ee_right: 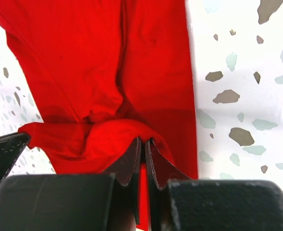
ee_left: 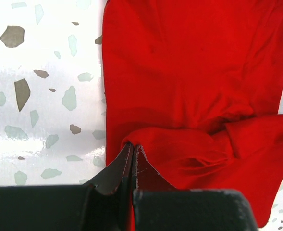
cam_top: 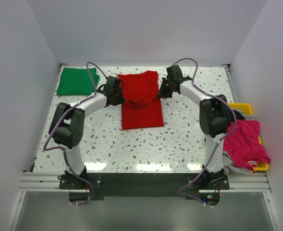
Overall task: Fold and stack the t-shirts
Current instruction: Fold the tshirt
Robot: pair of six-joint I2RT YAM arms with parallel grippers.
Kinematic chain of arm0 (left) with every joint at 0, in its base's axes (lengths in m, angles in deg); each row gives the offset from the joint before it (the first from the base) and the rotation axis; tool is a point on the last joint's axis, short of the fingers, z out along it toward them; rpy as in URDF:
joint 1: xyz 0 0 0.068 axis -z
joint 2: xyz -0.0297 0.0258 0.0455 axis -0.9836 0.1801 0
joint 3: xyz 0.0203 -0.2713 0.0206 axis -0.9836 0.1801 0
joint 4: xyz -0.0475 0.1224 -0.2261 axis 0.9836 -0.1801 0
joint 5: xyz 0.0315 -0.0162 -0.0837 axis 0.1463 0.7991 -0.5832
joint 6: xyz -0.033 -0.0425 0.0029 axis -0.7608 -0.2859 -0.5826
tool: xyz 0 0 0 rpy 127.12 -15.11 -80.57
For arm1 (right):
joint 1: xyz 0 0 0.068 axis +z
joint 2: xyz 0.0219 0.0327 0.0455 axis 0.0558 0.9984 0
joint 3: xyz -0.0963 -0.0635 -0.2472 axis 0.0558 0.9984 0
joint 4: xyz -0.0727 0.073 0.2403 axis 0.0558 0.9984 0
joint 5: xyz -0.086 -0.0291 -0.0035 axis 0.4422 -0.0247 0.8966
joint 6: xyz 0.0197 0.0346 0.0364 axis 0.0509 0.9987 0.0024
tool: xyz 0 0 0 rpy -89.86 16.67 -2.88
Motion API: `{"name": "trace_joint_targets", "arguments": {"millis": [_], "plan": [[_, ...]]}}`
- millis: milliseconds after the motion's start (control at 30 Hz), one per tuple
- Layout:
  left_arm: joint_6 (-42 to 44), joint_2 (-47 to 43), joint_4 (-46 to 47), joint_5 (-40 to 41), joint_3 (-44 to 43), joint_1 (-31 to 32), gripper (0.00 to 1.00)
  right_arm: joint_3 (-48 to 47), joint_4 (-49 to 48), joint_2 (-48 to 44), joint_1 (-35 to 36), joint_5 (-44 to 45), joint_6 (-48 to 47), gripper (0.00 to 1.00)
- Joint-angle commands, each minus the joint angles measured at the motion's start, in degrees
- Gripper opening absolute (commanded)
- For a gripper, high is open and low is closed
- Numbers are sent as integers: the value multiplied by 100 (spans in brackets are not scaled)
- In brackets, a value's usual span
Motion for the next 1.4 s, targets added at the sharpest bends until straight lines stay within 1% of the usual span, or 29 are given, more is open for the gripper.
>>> {"name": "trace_joint_targets", "arguments": {"millis": [0, 67, 100, 167, 200, 233, 300, 333, 400, 433, 467, 533, 567, 633, 667, 700, 800, 867, 967, 1133, 1267, 1367], "plan": [[188, -2, 132, -106, -245, -139, 1, -262, -10, 34, -66, -167, -105, 7], [231, 7, 115, -159, -263, -157, 4, -253, -10, 34, -74, -176, -114, 9], [258, -10, 167, -194, -272, -174, 9, -261, -10, 43, -101, -176, -123, 10], [293, -45, 229, -299, -254, -236, 18, -253, 8, 34, -118, -211, -140, 17], [354, -124, 351, -352, -194, -279, 29, -253, 17, -1, -127, -246, -166, 20], [381, -177, 448, -413, -149, -297, 36, -235, -1, -45, -145, -238, -184, 27], [486, -343, 693, -686, -35, -350, 49, -165, -36, -229, -153, -211, -271, 35], [521, -396, 712, -782, -26, -350, 51, -147, -53, -299, -162, -202, -307, 42], [548, -580, 712, -853, 62, -350, 54, -25, -27, -466, -154, -176, -439, 46], [522, -651, 704, -862, 123, -341, 54, 54, -79, -659, -154, -159, -474, 48], [452, -739, 738, -871, 306, -341, 54, 168, -141, -782, -145, -124, -518, 49], [329, -985, 783, -915, 544, -333, 50, 555, -325, -1054, -119, -132, -544, 49], [233, -1125, 922, -932, 806, -315, 43, 773, -378, -1126, -49, -97, -579, 49], [170, -1223, 985, -933, 1010, -210, 38, 942, -388, -1240, 57, 139, -658, 49], [135, -1241, 1055, -915, 1142, -149, 34, 1021, -431, -1328, 197, 193, -702, 48], [126, -1241, 1081, -898, 1178, -18, 26, 1144, -466, -1346, 276, 245, -729, 47], [109, -1040, 1108, -889, 1126, 246, 16, 1189, -432, -1355, 697, 675, -896, 44], [100, -881, 1108, -889, 986, 335, 13, 1180, -431, -1241, 979, 808, -949, 43], [82, -477, 1125, -994, 722, 441, 11, 1101, -458, -1057, 1173, 844, -931, 41], [73, 138, 1248, -1187, 344, 476, 11, 794, -449, -635, 1270, 782, -870, 40], [117, 490, 1257, -1240, -121, 458, 15, 495, -300, -353, 1279, 817, -861, 38], [109, 806, 1257, -1328, -481, 397, 16, 328, -265, -221, 1270, 887, -843, 38]]}}
